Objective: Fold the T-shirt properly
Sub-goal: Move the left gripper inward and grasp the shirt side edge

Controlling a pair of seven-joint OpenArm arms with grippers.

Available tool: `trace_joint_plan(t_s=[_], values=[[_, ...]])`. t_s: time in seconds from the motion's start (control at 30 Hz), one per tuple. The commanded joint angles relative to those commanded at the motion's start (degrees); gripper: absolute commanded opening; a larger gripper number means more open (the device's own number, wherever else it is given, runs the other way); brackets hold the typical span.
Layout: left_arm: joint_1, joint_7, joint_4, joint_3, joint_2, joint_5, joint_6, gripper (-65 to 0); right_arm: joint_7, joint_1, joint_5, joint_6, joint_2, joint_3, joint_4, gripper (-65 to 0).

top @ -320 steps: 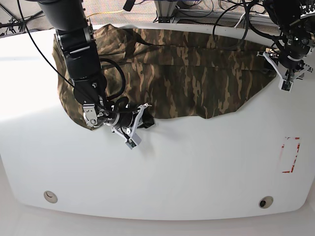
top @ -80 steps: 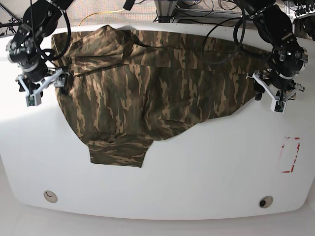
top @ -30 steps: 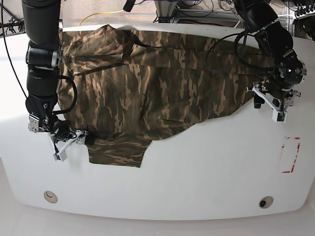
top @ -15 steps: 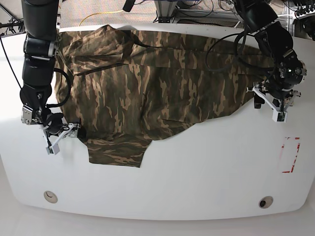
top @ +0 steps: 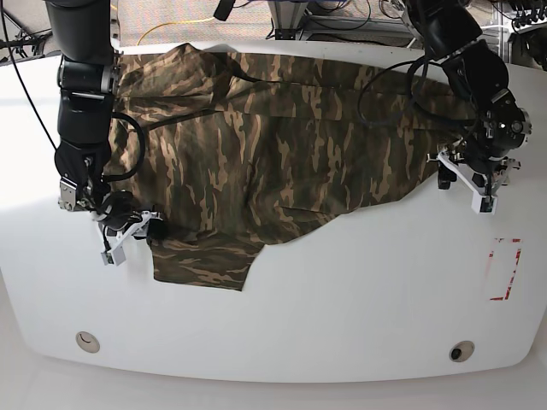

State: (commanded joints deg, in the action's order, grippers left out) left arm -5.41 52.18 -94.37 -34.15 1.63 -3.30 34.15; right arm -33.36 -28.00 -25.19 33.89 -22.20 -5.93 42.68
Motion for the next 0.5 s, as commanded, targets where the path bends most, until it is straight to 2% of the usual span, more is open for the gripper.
trace_joint_plan(t_s=[0.07,0.17,0.23,0.43,0.5], values=[[-1.1,0.0,2.3,0.0,-0.2,0.0,-1.2,-19.7,0.0,0.0,0.0,0.0,0.0,0.0,0.0,-53.3],[-2.5,0.0,4.3,0.2,-0.4,-0.4,-3.2,-18.3,0.0,0.1,0.1,0.0,0.0,0.0,0.0,-54.7],[-3.3,0.0,5.3,0.2,-1.4,-0.4,-3.0,-18.3,0.0,0.2,0.1,0.0,0.0,0.0,0.0,-54.7],[-5.5,4.4,9.0,1.8,-2.3,-0.4,3.1,-18.2,0.0,0.2,0.1,0.0,0.0,0.0,0.0,-54.7],[-6.1,4.8,10.6,2.0,-2.3,-0.4,3.7,-18.2,0.0,0.2,0.0,0.0,0.0,0.0,0.1,-54.7]])
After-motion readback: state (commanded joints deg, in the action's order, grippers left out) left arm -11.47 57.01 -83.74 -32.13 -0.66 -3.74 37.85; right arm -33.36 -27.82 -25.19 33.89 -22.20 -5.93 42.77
